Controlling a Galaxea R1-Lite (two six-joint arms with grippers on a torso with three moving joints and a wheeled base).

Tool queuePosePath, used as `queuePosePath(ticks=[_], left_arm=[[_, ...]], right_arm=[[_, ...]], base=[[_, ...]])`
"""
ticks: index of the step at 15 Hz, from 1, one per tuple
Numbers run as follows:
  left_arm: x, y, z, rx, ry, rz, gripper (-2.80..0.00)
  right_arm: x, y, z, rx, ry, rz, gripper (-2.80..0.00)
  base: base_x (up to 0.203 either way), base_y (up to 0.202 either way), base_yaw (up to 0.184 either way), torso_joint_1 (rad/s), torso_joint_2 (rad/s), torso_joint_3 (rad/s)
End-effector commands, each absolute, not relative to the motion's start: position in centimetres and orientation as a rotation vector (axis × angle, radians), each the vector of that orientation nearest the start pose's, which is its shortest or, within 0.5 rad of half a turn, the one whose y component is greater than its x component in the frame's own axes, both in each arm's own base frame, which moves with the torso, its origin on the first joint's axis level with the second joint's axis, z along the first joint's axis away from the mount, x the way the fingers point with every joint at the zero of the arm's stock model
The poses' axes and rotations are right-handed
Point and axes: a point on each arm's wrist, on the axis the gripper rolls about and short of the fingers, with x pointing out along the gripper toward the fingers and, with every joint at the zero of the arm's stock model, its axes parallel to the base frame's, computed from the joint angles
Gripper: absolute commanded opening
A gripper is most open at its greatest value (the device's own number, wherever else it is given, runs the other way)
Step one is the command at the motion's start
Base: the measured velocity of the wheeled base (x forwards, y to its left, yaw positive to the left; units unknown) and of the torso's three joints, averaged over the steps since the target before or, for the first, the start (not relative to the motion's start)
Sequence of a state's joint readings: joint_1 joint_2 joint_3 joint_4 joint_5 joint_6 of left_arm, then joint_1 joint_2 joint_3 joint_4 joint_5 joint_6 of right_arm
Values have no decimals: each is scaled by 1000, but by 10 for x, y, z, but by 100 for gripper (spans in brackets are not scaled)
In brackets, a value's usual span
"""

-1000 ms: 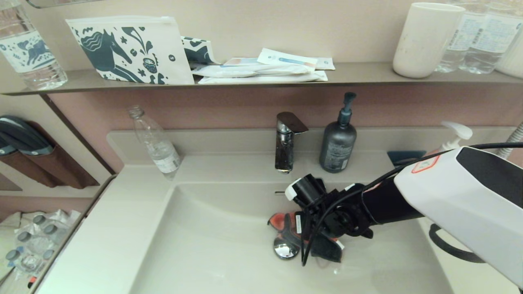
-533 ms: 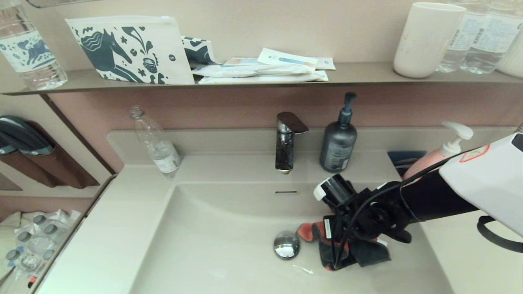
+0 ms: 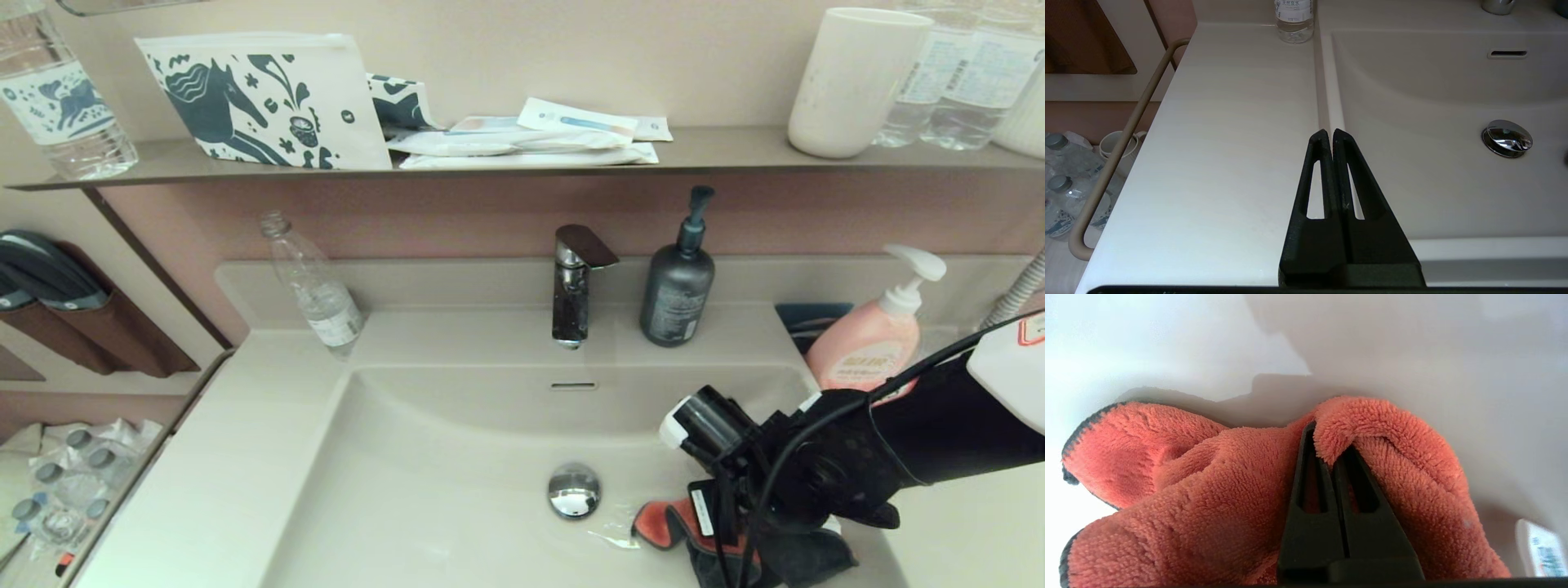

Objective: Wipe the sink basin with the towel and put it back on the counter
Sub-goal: Wipe the sink

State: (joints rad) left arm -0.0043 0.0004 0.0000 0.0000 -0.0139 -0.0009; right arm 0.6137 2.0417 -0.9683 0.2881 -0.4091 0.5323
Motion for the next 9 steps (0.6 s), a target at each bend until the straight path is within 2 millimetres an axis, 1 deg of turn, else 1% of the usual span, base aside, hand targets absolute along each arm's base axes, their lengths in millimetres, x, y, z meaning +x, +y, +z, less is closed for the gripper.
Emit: queuePosePath(ticks=[1, 4, 5, 7, 9], left_arm=[[-23, 0, 75, -2, 1, -17, -280], [-23, 0, 76, -2, 1, -18, -280], [-23, 0, 75, -2, 0, -18, -280], [-23, 0, 76, -2, 2, -18, -280], [-23, 0, 76, -2, 1, -18, -280]], right_arm=[[237, 171, 37, -248, 1254, -111, -280], [219, 188, 25, -289, 1313, -32, -280], [215, 196, 22, -271, 1311, -8, -280], [213, 214, 22, -166, 1291, 98, -280], [207, 228, 21, -123, 1296, 165, -280]], base=[[0, 0, 0, 0, 0, 0], [0, 0, 0, 0, 0, 0], [0, 0, 0, 0, 0, 0], [0, 0, 0, 0, 0, 0], [0, 0, 0, 0, 0, 0]])
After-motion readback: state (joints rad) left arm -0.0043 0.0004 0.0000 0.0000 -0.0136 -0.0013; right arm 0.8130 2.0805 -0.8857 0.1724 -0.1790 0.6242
